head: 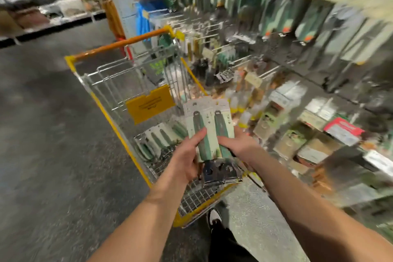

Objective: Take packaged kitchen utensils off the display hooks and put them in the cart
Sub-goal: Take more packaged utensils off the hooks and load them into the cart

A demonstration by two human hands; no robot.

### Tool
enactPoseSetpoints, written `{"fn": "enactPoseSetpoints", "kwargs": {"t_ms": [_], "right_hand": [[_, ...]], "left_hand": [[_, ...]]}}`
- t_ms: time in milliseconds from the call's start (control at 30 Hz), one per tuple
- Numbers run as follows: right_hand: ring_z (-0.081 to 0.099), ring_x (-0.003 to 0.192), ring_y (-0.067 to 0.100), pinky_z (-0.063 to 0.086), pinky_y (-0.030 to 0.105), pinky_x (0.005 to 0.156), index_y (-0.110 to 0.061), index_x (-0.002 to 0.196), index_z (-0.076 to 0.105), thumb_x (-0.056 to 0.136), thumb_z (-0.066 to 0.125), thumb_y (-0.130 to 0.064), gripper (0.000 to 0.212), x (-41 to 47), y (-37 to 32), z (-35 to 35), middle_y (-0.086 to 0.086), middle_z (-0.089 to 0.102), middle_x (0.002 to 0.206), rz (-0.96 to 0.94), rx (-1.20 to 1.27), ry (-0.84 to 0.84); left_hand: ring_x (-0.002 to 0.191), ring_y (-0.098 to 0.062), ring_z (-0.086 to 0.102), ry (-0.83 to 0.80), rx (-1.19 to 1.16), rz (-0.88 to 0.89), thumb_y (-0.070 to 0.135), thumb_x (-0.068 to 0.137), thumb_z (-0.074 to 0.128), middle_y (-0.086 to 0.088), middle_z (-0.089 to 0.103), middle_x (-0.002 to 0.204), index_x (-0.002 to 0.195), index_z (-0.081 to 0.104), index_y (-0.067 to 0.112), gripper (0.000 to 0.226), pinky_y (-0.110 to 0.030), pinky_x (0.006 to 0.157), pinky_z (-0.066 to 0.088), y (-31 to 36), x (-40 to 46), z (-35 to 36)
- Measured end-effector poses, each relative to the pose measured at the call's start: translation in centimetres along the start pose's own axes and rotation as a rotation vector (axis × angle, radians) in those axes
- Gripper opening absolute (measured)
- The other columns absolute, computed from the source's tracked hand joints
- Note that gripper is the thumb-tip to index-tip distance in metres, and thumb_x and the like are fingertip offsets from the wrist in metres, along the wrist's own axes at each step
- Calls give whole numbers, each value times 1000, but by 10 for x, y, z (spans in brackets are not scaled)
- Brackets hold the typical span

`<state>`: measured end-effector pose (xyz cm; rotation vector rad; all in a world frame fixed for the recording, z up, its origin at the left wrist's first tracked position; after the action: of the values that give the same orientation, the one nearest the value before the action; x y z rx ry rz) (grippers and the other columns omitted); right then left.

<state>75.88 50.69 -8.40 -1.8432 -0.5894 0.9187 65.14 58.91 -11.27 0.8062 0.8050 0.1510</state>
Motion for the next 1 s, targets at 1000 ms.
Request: {"fn": "enactPoseSetpoints", "kwargs": {"t_ms": [1000], "right_hand": [[63, 86, -5, 42, 11, 59, -38, 126, 43, 87, 74, -39, 50, -355, -5, -462, -22, 63, 107, -114, -49, 927]], "left_hand": [[103, -32, 72, -650, 156, 71, 31, 83, 77, -8, 73, 120, 134, 60, 18, 55, -48, 72, 61, -81, -136, 503]]}}
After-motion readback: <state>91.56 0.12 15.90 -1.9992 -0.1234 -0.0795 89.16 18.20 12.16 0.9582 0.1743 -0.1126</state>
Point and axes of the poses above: each hand's wrist, its own x-axis towards the middle knuckle, its own z-axis out of the palm, y = z × x, the point moved 9 cm from there along x, towards the middle knuckle
